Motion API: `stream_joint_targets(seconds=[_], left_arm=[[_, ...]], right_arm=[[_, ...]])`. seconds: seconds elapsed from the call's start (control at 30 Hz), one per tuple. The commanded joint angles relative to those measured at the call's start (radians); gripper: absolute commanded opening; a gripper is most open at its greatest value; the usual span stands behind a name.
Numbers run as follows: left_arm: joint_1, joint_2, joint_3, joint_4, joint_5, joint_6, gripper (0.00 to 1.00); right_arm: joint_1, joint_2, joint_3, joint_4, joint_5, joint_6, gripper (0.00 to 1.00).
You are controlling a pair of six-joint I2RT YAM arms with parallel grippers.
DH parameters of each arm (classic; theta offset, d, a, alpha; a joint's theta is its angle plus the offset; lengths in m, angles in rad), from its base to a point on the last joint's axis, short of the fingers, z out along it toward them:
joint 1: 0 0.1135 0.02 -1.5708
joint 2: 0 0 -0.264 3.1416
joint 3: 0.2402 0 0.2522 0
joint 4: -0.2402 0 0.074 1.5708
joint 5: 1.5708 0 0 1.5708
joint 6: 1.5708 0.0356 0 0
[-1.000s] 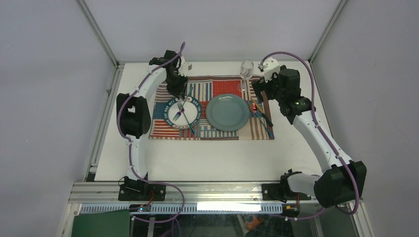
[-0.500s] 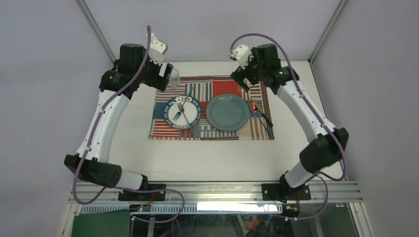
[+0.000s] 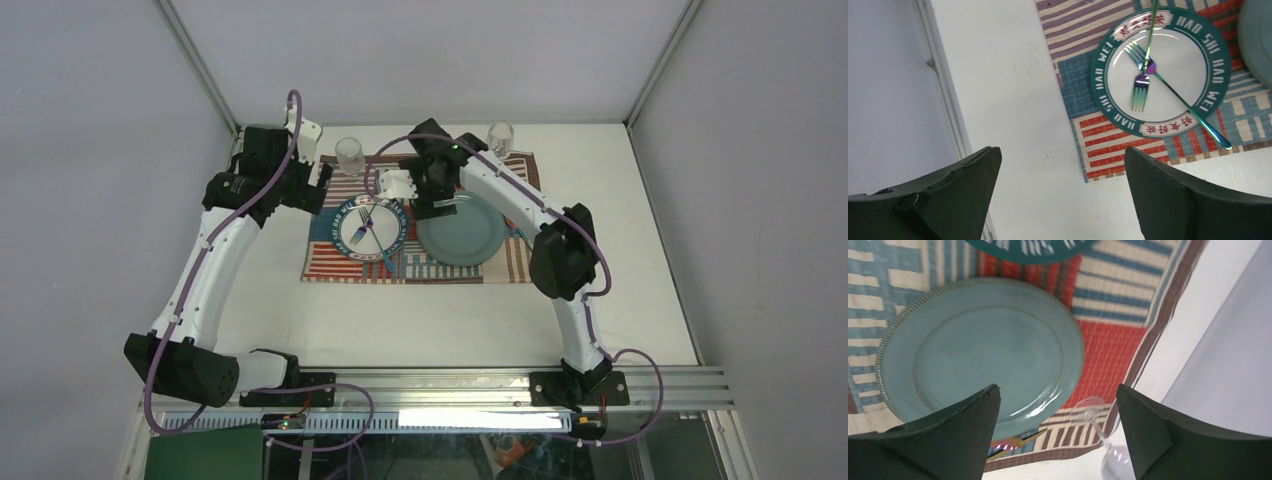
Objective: Set the dinner table for one person
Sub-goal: Adjust the fork on the napkin.
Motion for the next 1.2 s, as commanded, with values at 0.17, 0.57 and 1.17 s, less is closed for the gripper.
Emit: stream_joint_targets(seconds=[0.17, 0.57, 1.17], left_arm=[[0.107, -0.068, -0.064, 0.078, -0.092, -0.068, 0.99], [0.161, 0.01, -0.089, 0.103, 0.033, -0.09, 0.99], [0.046, 0.642, 0.366, -0.328, 0.548, -0.063, 0.72]], right_arm=[[0.128, -0.128, -0.255, 0.221, 0.022, -0.295, 0.84], [0.18, -0.122, -0.272, 0.419, 0.129, -0.234, 0.75], [-0.07, -0.632, -0.774, 0.665, 0.263, 0.366, 0.78]])
